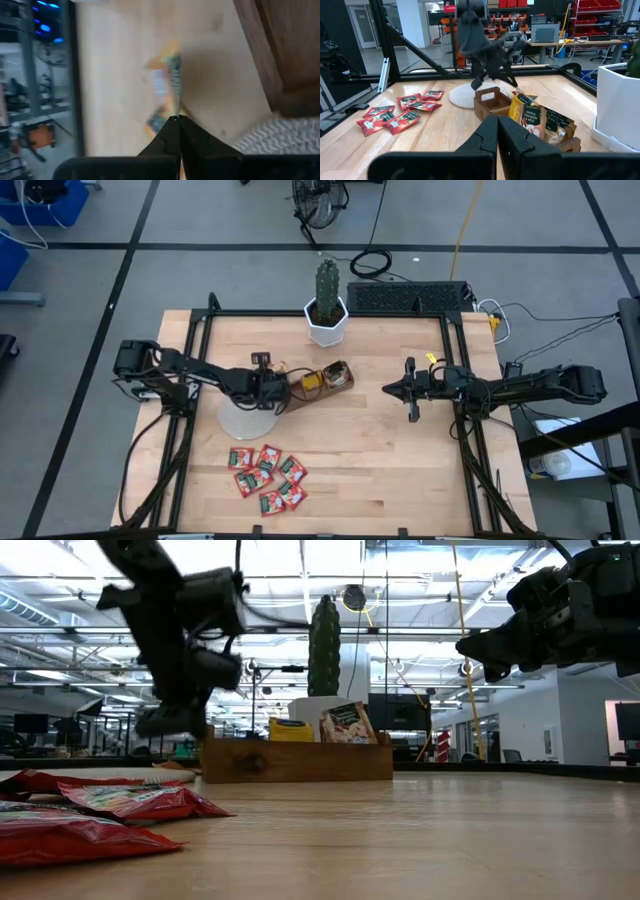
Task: Pick & Place Tea
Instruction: Put the yellow tea bag into the middle section of the wooden organizer
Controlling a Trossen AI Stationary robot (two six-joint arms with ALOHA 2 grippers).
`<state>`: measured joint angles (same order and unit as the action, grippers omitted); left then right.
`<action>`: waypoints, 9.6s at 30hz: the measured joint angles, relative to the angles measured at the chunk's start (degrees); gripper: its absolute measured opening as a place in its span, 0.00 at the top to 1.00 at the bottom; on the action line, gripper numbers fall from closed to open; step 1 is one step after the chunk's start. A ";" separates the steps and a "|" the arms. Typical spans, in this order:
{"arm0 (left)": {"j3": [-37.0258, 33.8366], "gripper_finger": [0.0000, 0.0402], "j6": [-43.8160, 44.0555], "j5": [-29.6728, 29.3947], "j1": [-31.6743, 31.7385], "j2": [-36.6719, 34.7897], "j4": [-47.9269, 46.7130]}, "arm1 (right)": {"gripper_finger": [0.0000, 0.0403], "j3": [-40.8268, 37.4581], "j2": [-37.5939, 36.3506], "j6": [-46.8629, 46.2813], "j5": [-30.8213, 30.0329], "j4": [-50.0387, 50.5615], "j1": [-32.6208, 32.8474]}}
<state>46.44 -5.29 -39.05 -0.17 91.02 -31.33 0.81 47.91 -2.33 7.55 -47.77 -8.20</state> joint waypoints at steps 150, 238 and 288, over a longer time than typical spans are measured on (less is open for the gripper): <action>-4.84 0.50 7.28 8.26 7.18 -0.76 -8.73 | 1.00 0.00 0.00 0.00 0.01 0.00 0.00; 0.55 1.00 4.18 3.27 7.10 -7.65 -0.10 | 1.00 0.01 0.01 0.00 0.02 0.02 -0.01; 22.88 0.94 38.35 0.16 -6.89 21.18 11.51 | 1.00 0.00 0.08 -0.01 0.00 0.00 0.00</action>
<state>69.32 33.06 -38.89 -7.06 112.20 -19.81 0.81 47.99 -2.34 7.55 -47.77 -8.20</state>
